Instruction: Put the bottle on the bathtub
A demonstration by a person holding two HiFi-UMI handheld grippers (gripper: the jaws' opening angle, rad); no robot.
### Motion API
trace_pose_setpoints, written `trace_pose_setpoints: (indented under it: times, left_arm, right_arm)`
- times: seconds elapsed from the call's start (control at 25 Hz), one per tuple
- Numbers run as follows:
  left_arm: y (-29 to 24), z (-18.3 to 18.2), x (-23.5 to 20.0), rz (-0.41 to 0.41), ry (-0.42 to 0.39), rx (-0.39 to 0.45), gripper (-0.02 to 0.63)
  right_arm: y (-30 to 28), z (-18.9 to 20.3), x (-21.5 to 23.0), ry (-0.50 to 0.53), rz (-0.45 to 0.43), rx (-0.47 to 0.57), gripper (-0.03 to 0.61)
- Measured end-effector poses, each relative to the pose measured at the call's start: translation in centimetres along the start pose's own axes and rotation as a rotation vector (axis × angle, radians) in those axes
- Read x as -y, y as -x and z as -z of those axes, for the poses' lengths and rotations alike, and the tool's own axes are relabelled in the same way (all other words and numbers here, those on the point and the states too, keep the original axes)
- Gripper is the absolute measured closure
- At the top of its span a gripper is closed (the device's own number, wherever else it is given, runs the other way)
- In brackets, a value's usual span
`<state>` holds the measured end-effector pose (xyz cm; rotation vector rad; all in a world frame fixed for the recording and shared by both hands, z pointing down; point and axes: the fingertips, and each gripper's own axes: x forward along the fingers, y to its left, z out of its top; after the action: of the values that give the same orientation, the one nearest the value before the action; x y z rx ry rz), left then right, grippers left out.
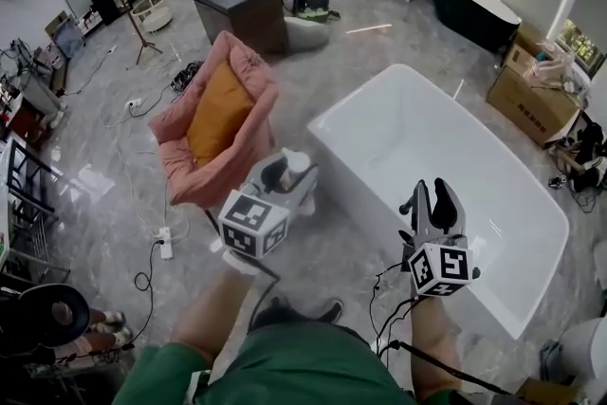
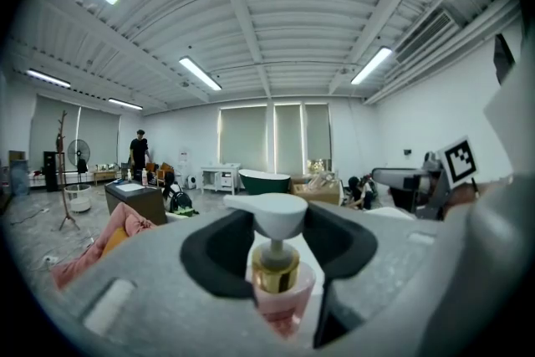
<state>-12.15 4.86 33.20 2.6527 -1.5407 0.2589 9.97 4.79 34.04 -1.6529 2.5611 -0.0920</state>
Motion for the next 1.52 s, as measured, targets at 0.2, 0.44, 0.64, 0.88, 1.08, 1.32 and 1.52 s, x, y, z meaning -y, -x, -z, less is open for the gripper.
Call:
trace_pose_setpoints:
  times: [0.2, 0.44, 0.64, 0.88, 1.08, 1.32, 1.52]
  left_arm:
    - [-1.7, -0.2, 0.2, 0.007, -0.002, 0.007, 0.437]
    - [-5.1, -0.4, -1.3, 0.041, -0.002, 0.008, 0.437]
    - [-9.4, -0.3, -3.5, 0.108, 0.006, 0.015, 0.437]
    - [-15.9, 0.7, -7.8, 0.187, 0.017, 0.012, 0.436]
    - [-21.7, 0.7, -11.1, 0.271, -0.027, 0.021, 0.436]
    - [-26.9, 1.1, -13.6, 0.386, -0.038, 0.007, 0.436]
    - [-30.4, 2.2, -14.3, 0.480, -0.053, 0.005, 0.434]
  right_arm:
    - [-0.9, 0.3, 1.1, -0.006, -0.006, 0.003, 0.451]
    - [-3.2, 0.3, 1.9, 0.016, 0.017, -0.006, 0.451]
    - [-6.5, 1.0, 2.8, 0.025, 0.065, -0.017, 0.451]
    - [-12.2, 2.6, 4.7, 0.026, 0.150, -0.041, 0.451]
    - [-17.5, 3.1, 6.2, 0.024, 0.227, -0.037, 0.451]
    - [-21.5, 3.1, 7.1, 0.029, 0.323, -0.026, 0.451]
    - [-23.4, 4.1, 7.8, 0.026, 0.397, -0.040, 0.451]
